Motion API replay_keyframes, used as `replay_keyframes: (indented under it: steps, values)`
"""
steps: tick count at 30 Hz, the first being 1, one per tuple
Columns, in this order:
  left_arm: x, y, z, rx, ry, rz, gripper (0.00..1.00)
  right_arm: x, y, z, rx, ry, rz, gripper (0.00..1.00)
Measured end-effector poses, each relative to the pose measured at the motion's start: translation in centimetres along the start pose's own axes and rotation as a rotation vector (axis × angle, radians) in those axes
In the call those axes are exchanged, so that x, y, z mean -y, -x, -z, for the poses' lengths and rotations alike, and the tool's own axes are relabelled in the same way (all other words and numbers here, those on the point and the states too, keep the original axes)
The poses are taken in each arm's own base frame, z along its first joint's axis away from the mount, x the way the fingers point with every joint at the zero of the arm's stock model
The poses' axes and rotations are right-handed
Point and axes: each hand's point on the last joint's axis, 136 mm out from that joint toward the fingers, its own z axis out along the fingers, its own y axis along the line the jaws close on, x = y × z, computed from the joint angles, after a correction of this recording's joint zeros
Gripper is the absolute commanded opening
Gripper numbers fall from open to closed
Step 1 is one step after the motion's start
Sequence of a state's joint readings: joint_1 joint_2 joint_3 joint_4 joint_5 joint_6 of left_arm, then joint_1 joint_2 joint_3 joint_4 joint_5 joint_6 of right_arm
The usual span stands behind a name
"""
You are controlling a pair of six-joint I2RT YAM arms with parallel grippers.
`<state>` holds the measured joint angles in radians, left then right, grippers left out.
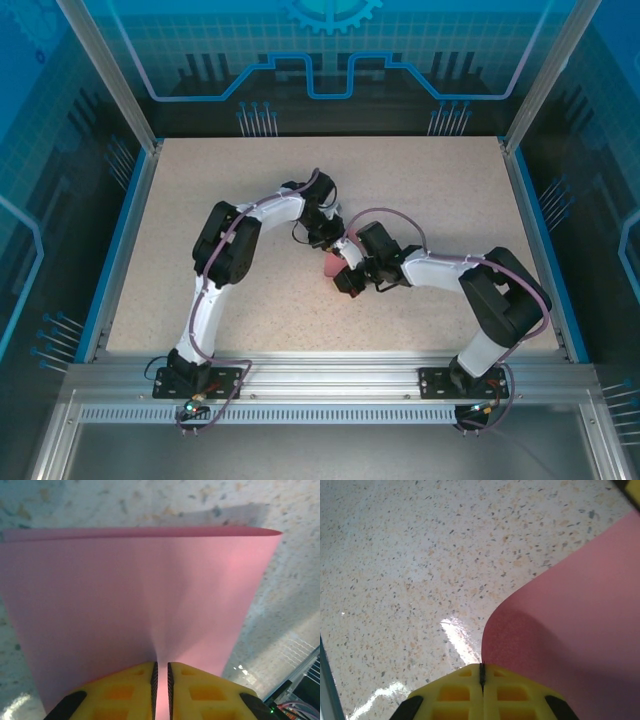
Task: Fold a paper plane with a square sheet of paper (fold left side to right side)
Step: Third fold the triangle at the center of the table.
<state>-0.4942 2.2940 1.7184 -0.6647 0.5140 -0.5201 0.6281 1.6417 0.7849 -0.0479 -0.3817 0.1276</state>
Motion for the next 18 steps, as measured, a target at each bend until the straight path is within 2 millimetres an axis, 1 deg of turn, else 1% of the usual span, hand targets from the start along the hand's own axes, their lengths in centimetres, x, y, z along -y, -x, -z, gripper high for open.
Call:
replay_keyframes:
  steps: [18]
  values:
    - [-0.4, -0.1, -0.2, -0.001, 0.001, -0.003, 0.13, 5.0, 0.0, 1.3, 0.002, -0.178, -0.156, 0.00]
